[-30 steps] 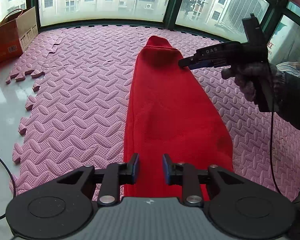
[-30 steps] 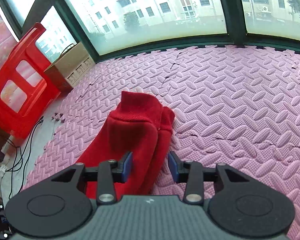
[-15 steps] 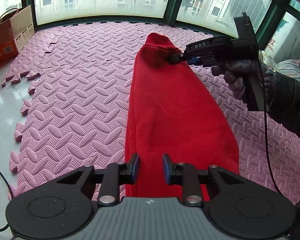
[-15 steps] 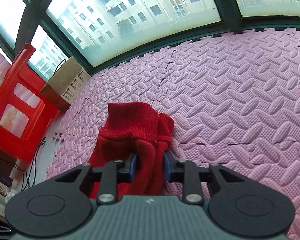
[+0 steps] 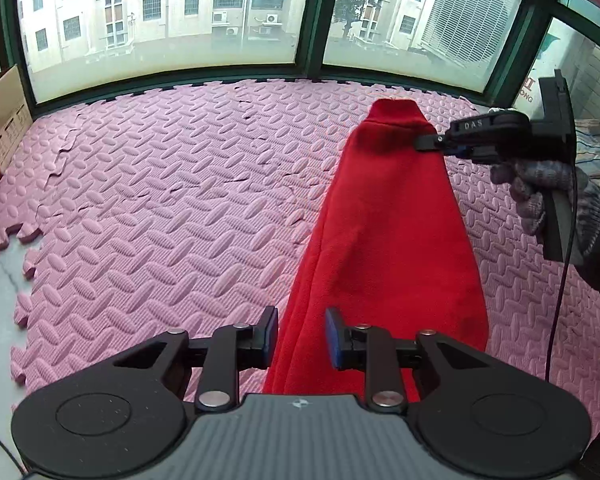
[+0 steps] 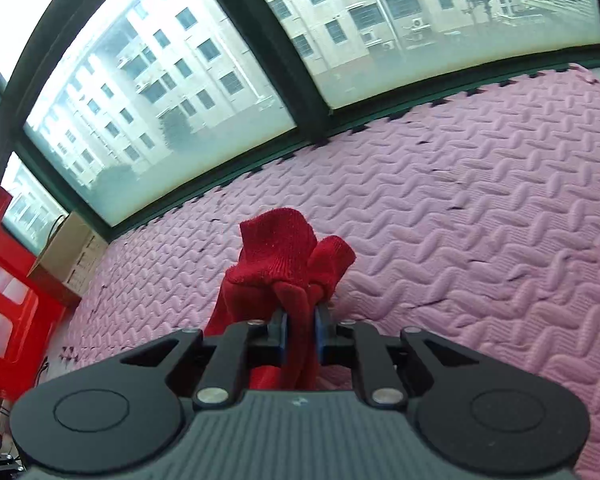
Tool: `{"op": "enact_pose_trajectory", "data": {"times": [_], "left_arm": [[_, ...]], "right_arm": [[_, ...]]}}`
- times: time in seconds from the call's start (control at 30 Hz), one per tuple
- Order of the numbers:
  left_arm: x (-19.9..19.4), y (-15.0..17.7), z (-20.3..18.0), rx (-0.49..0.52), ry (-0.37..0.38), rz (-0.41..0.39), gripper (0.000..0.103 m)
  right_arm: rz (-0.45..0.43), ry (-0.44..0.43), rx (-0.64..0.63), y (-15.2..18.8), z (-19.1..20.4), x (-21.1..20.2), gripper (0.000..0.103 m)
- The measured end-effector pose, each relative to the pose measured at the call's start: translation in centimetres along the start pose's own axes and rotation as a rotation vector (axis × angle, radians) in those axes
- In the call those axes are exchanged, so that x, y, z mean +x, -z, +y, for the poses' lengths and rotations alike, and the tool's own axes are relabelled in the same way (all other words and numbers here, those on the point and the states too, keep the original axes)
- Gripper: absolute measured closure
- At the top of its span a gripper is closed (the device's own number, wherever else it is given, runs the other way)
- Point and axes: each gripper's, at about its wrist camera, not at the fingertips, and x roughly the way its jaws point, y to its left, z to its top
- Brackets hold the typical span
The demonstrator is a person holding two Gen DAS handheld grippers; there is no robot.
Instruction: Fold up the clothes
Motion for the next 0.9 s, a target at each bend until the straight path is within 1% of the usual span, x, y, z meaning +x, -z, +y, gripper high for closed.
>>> {"op": "enact_pose_trajectory", "data": {"times": [0.13,0.2,0.3,0.37,0.53,0.67,0.73,0.8,0.9], "left_arm": [[1.7,-1.8,-2.5,0.000,0.031,0.027,0.075],[2.4,-2.6,-3.8,-0.012,0.035,0.030,0.075],[3.3,-3.3,-5.0,-0.065,0.051,0.033,0.075],[4.2,-3.6,-5.5,-0.107,0.063,0.038,0.075],[6.4,-3.9,-5.5,-0.158,0.000,0.048,0.075],[7.2,-4.2,-4.2,-0.183,-0.061,0.038,0.075],[7.6,-4.2,-3.6,-0.197,-0.074,0.047,0.076],[7.6,-4.1,-3.3,-0.212,-0.071,0.048,0.076],[6.5,-4.2,-3.9,-0.212,-0.059,0.024,0.075]], "right_arm": [[0.015,-0.006,0.082,0.9,-2.8,-0.1,0.090],[0.009,-0.025,0.109,1.1,-3.4,0.0,0.085],[0.000,-0.058,0.129,1.2,-3.7,0.3,0.079],[0.000,-0.063,0.134,1.3,-3.8,0.6,0.079],[-0.004,-0.089,0.172,1.1,-4.2,0.8,0.079],[-0.006,-0.095,0.170,1.1,-4.2,0.8,0.079],[-0.007,-0.096,0.166,1.1,-4.2,0.8,0.079],[-0.008,-0.097,0.163,1.1,-4.2,0.8,0.078],[-0.010,-0.099,0.157,1.1,-4.1,0.8,0.077]]}}
